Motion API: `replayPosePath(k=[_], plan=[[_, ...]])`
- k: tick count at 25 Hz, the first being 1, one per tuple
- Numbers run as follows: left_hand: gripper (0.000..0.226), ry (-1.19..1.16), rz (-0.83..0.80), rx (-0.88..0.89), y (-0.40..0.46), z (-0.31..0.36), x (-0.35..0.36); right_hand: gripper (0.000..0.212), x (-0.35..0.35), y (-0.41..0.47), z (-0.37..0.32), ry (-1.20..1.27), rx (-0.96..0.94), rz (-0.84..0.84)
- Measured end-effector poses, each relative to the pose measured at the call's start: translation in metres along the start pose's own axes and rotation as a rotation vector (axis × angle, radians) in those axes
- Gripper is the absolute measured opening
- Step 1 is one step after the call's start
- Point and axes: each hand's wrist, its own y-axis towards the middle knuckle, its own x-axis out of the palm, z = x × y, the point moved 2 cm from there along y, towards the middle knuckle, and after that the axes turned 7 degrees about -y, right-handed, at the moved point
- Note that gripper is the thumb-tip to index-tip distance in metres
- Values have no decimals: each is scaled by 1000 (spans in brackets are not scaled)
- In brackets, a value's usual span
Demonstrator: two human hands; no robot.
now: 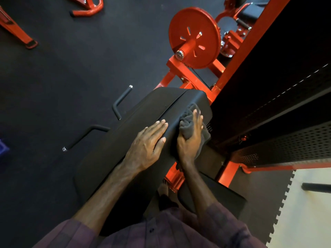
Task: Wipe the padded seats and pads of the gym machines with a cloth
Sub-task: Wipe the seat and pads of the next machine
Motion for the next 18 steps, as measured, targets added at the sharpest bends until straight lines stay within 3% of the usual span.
replayPosePath(k=[2,6,9,11,14,16,18], plan=[[53,2,-2,-6,4,-1,0,82,-6,33,12,14,-16,10],[54,-9,2,-20,11,1,3,78,-16,59,25,56,245,121],[54,0,13,-13,13,1,4,81,-6,17,4,84,100,27],[54,4,8,-12,14,-2,4,86,-9,38,12,88,-2,-8],[53,6,17,-6,14,-5,5,74,-22,99,49,42,131,47],[54,-2,28,-13,13,-3,6,74,-22,88,49,94,271,71],[55,-11,48,-25,13,-3,5,72,-14,52,26,130,241,16]])
